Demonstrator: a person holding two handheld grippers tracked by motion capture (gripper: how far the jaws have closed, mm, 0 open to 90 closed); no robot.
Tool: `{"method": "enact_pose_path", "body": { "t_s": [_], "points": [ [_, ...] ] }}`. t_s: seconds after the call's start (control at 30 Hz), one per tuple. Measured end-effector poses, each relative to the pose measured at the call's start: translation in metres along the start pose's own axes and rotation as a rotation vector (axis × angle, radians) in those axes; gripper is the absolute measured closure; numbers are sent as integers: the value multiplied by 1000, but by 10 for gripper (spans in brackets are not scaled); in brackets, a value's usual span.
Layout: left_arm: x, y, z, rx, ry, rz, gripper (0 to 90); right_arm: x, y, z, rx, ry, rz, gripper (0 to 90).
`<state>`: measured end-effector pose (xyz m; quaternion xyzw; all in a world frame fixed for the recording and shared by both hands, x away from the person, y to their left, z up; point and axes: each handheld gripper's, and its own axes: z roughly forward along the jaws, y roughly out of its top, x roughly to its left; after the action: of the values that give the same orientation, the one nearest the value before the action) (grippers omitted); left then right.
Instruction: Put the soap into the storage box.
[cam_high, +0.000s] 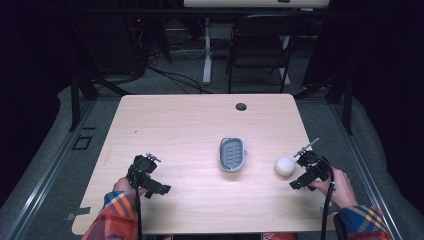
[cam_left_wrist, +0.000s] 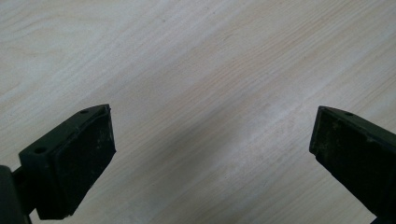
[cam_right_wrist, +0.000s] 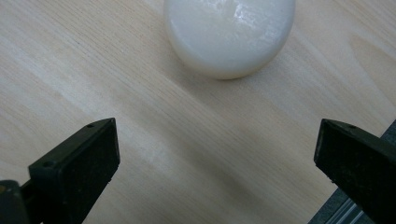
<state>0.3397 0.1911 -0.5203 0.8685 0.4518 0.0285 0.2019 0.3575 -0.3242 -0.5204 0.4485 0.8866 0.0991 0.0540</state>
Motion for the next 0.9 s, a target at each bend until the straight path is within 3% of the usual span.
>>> {"method": "enact_pose_path", "body": {
  "t_s": [0.13,0.2,0.4,0.43,0.47,0.5,0.6,0.7,0.73,0.77,0.9],
  "points": [
    [0,0,0,1,0,2,2,2,0,2,-18,-2,20,4],
    [0,0,0,2,0,1,1,1,1,1,15,-7,-11,6],
    [1,0,0,4,-1,4,2,3,2,3,2,-23,-12,7],
    [0,1,1,3,-3,3,2,1,4,0,44,-29,-39,7],
    [0,1,1,3,-3,3,1,1,4,0,44,-29,-39,7],
    [0,1,1,4,-4,0,1,3,3,1,10,-25,-17,7],
    [0,1,1,4,-3,2,1,3,5,1,0,-17,-23,0],
    [0,1,1,3,-4,1,1,1,9,-2,31,-22,-49,0],
    [0,1,1,3,-4,0,2,3,8,2,-20,-8,-7,0],
    [0,1,1,4,-4,3,1,1,10,0,10,-11,-36,0],
    [0,1,1,3,-5,-2,1,-1,16,-3,37,-3,-61,0]
  ]
}}
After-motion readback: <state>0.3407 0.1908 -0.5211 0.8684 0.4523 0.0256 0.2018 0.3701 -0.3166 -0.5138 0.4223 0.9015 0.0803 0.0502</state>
